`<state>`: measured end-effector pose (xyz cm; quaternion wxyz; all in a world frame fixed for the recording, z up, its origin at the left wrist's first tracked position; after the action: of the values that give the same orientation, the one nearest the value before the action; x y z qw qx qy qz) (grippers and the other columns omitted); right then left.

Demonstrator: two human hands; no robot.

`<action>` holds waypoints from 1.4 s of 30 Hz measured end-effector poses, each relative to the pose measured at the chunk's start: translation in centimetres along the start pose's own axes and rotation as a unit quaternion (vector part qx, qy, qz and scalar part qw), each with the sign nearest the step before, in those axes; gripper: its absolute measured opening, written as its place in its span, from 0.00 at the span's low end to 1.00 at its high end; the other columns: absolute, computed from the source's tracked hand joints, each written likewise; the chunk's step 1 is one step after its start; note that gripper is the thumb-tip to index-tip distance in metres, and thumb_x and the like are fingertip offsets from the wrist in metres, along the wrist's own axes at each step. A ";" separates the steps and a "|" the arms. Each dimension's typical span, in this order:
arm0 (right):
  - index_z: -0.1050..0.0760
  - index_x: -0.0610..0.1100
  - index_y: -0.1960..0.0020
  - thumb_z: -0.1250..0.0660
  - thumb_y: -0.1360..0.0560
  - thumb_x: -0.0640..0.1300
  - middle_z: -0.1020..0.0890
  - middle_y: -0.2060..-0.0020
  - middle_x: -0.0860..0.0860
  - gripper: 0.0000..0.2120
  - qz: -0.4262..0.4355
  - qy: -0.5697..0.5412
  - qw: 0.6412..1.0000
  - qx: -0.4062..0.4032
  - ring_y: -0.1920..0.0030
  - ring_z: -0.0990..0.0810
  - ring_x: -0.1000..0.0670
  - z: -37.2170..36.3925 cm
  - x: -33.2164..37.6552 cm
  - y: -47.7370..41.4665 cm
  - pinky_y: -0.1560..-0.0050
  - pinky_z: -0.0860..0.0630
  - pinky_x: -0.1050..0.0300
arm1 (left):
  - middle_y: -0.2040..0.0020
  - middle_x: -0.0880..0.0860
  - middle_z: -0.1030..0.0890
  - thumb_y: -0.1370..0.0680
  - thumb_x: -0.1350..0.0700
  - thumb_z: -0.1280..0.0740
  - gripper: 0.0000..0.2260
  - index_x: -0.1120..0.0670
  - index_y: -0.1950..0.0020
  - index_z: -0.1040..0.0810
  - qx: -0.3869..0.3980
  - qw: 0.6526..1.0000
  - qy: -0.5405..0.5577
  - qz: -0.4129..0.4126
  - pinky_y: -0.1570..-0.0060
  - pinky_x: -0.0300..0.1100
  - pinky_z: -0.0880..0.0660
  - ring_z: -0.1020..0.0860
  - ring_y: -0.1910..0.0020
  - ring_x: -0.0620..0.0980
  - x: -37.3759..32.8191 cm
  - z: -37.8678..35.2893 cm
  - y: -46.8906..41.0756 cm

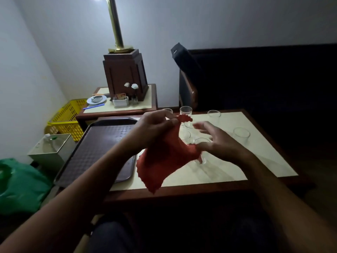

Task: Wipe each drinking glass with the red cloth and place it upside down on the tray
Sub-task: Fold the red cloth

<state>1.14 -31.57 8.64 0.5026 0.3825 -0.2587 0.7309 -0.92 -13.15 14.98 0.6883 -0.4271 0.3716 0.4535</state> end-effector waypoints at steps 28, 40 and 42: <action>0.32 0.56 0.24 0.18 0.27 0.43 0.19 0.35 0.41 0.38 -0.096 0.073 0.990 -0.075 0.39 0.16 0.40 4.1 -6.1 -0.3 0.41 0.17 0.45 | 0.46 0.63 0.18 0.23 0.67 0.27 0.26 0.58 0.27 0.31 -0.083 0.955 0.094 0.269 0.50 0.53 0.15 0.16 0.50 0.59 11.8 0.9 4.3; 0.25 0.45 0.25 0.16 0.31 0.43 0.25 0.35 0.53 0.37 -0.013 0.036 0.999 -0.007 0.33 0.24 0.48 1.2 -3.7 0.1 0.34 0.23 0.57 | 0.46 0.49 0.15 0.32 0.71 0.21 0.28 0.51 0.36 0.19 -0.050 0.978 -0.156 0.131 0.48 0.37 0.18 0.16 0.48 0.43 8.4 1.7 2.9; 0.25 0.44 0.25 0.18 0.29 0.41 0.29 0.30 0.48 0.35 0.010 0.193 0.981 0.004 0.29 0.28 0.46 0.0 -3.5 -0.2 0.29 0.27 0.55 | 0.49 0.47 0.14 0.30 0.69 0.22 0.25 0.50 0.37 0.17 -0.064 0.966 -0.230 0.096 0.48 0.39 0.17 0.15 0.52 0.42 7.9 1.8 2.9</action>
<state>2.06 -33.37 5.77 0.5341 0.2330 -0.1579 0.7972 -0.97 -8.37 7.76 0.6801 -0.3167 0.2126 0.6261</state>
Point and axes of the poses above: each hand's wrist, its own y-axis away from the middle knuckle, its own z-axis out of the back of the hand, x = y × z, the point moved 10 cm from there along -y, towards the middle knuckle
